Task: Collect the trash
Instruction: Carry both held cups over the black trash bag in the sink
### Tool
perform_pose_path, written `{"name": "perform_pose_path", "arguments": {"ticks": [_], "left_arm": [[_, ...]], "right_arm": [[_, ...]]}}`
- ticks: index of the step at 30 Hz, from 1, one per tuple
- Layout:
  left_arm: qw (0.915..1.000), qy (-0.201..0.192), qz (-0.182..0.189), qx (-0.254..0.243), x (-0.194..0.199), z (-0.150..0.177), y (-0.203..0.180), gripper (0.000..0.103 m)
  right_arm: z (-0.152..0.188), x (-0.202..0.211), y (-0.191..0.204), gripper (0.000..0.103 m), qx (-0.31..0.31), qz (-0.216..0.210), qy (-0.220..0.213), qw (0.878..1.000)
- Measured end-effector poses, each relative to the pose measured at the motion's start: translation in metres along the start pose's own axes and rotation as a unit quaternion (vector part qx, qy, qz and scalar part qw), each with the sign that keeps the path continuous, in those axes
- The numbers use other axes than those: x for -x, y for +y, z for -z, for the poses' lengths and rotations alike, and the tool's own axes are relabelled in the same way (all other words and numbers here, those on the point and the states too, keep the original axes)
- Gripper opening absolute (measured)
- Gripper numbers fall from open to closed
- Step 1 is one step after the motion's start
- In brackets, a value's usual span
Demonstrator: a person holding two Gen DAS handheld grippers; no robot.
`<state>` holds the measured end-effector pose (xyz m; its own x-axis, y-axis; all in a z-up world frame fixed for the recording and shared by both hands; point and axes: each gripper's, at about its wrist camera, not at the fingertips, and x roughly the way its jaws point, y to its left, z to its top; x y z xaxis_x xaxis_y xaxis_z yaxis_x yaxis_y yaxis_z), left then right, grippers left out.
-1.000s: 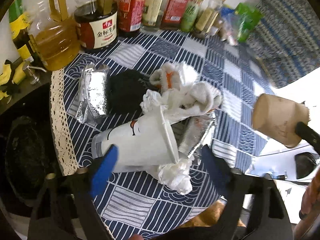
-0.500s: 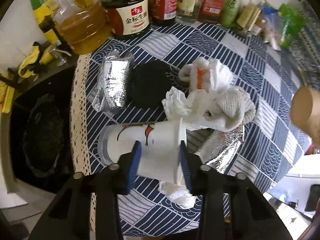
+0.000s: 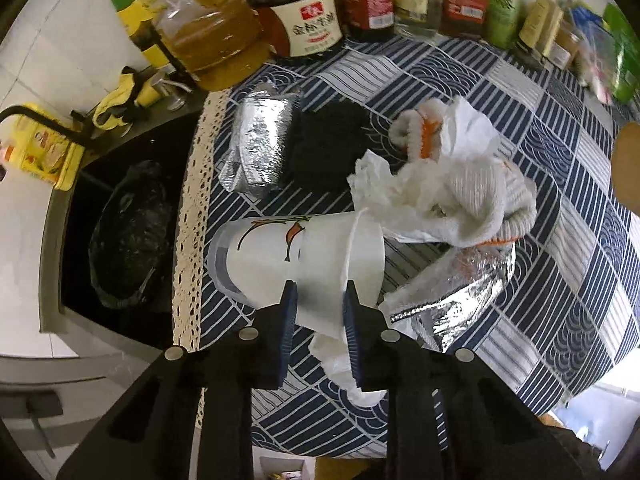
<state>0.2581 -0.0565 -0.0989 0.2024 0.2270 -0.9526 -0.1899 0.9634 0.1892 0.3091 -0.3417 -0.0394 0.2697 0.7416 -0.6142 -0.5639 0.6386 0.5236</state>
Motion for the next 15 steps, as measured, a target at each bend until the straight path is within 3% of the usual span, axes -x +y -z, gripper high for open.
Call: {"name": "perform_pose_path", "arguments": {"ticks": [7, 15], "left_arm": [[0.9988, -0.022, 0.004, 0.043, 0.017, -0.001, 0.010, 0.010], [0.9955, -0.039, 0.040, 0.076, 0.036, 0.000, 0.016, 0.002]], "right_arm": [[-0.010, -0.001, -0.003, 0.004, 0.018, -0.018, 0.007, 1.000], [-0.015, -0.006, 0.004, 0.004, 0.045, -0.029, 0.020, 0.998]]}}
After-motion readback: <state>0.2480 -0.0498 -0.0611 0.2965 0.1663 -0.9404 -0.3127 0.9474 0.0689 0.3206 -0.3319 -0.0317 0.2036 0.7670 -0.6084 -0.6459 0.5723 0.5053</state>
